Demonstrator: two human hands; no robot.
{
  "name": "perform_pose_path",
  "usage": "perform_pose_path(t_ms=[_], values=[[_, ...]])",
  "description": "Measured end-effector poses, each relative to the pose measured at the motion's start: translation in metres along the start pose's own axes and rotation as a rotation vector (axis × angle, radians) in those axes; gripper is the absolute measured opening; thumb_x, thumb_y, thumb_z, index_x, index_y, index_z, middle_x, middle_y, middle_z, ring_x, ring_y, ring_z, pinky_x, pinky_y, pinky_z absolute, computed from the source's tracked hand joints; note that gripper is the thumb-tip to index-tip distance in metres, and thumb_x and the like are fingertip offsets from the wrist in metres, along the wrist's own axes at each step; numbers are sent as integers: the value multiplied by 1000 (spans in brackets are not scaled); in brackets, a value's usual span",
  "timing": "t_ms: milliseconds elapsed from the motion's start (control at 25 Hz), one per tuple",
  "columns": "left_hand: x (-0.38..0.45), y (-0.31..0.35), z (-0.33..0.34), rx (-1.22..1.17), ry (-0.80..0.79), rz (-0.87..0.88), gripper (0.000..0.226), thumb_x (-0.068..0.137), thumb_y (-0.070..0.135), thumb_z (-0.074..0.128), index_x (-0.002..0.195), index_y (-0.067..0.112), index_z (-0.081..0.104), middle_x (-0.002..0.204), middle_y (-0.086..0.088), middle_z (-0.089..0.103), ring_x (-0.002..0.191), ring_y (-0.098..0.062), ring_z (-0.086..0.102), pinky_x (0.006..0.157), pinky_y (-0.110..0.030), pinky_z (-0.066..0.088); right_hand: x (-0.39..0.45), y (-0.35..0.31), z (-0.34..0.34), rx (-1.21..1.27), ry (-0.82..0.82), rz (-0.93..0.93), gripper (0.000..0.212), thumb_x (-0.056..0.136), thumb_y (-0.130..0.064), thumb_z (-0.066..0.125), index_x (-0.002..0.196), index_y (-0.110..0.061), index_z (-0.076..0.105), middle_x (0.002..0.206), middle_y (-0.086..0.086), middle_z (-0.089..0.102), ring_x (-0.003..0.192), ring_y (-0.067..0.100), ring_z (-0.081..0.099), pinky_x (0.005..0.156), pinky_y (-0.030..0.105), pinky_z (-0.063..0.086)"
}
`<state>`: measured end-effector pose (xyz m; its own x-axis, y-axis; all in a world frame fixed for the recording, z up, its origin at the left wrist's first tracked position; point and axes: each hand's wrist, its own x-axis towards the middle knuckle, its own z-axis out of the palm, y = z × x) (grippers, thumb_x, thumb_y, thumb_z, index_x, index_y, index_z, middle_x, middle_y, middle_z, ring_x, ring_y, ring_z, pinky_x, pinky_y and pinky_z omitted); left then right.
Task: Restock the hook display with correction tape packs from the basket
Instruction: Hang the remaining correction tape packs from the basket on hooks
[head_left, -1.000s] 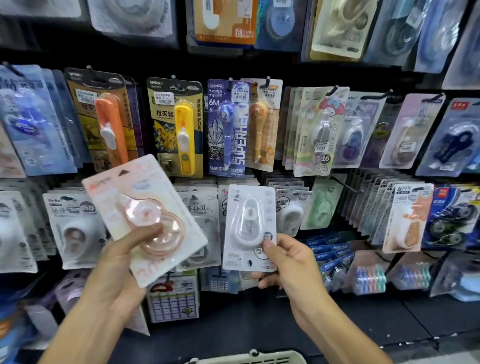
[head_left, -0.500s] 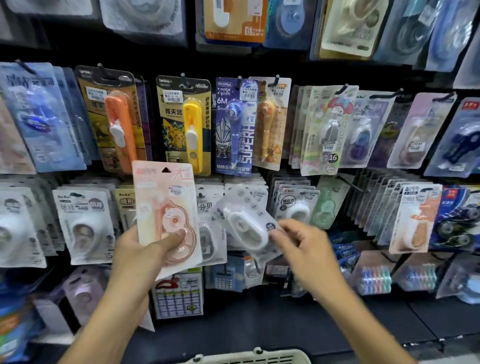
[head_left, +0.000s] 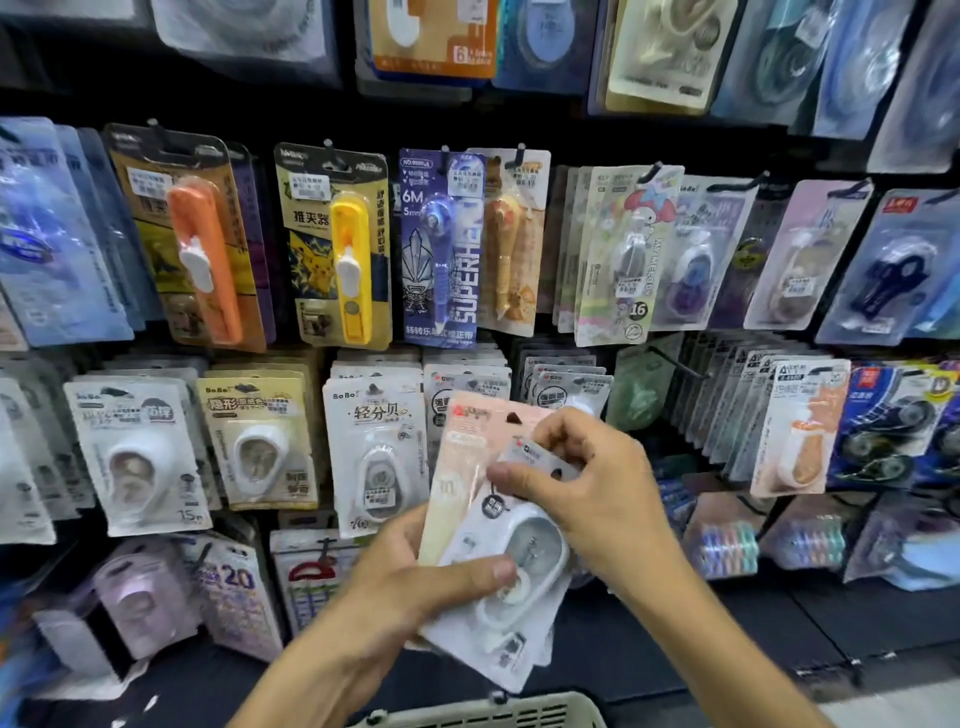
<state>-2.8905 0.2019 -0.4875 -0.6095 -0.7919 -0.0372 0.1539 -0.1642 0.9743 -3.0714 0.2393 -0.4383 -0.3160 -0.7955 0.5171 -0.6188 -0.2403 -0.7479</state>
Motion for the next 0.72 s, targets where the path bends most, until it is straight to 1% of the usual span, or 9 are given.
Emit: perform_pose_path(t_ms=[80, 160, 240, 280, 360, 440, 560, 640, 720], values=[[4, 1, 6, -58, 165, 44, 55, 49, 21, 99, 100, 23, 78, 105, -15, 78, 89, -32, 77, 67, -37, 61, -10, 2, 6, 95, 154, 154, 52, 64, -70, 79, 95, -38, 51, 82, -9, 64, 73, 10, 62, 59, 29, 48], [7, 3, 8, -79, 352, 121, 54, 46, 26, 99, 96, 24, 79, 98, -10, 80, 85, -29, 78, 68, -40, 61, -21, 5, 16, 432, -70, 390, 64, 62, -68, 83, 108, -36, 52, 90, -5, 71, 79, 9, 71, 61, 23, 51], [7, 7, 5, -115, 469, 171, 51, 55, 39, 87, 102, 22, 78, 99, -6, 80, 90, -27, 78, 81, -43, 59, -27, 11, 26, 586, -322, 459, 70, 65, -45, 92, 121, -30, 53, 85, -3, 75, 82, 14, 75, 67, 27, 55], [8, 8, 3, -169, 483, 179, 50, 63, 42, 82, 108, 22, 76, 103, -6, 80, 96, -28, 76, 87, -45, 57, -26, 15, 27, 571, -322, 435, 67, 69, -32, 92, 123, -29, 52, 80, -3, 74, 80, 14, 75, 67, 26, 55], [8, 10, -1, -236, 506, 169, 52, 74, 48, 74, 120, 24, 71, 117, -5, 76, 110, -30, 72, 100, -49, 51, -17, 21, 22, 557, -174, 404, 54, 79, -15, 84, 123, -26, 54, 76, -2, 72, 74, 11, 72, 66, 20, 53], [8, 12, -3, -201, 531, 180, 51, 77, 49, 71, 122, 25, 70, 120, -2, 75, 115, -28, 69, 106, -52, 47, -8, 24, 12, 635, -40, 448, 38, 87, -7, 75, 118, -20, 57, 86, 2, 74, 72, 10, 71, 59, 20, 54], [5, 17, -4, -127, 550, 217, 37, 82, 43, 67, 112, 23, 75, 109, 0, 79, 103, -23, 75, 100, -49, 52, -8, 30, 8, 752, -66, 526, 23, 93, -5, 67, 112, -16, 60, 113, 14, 70, 84, 20, 72, 58, 36, 60], [4, 18, -10, -105, 528, 209, 41, 78, 45, 70, 112, 22, 74, 106, 0, 79, 100, -21, 76, 96, -46, 54, -11, 33, 13, 770, -119, 494, 24, 94, -3, 65, 112, -19, 60, 116, 16, 70, 89, 24, 71, 65, 38, 60], [2, 16, -14, -65, 460, 198, 54, 65, 45, 80, 113, 21, 73, 103, 0, 80, 96, -19, 77, 83, -37, 59, -14, 34, 19, 770, -178, 419, 28, 94, -1, 65, 114, -19, 58, 114, 14, 73, 91, 25, 70, 69, 34, 57]])
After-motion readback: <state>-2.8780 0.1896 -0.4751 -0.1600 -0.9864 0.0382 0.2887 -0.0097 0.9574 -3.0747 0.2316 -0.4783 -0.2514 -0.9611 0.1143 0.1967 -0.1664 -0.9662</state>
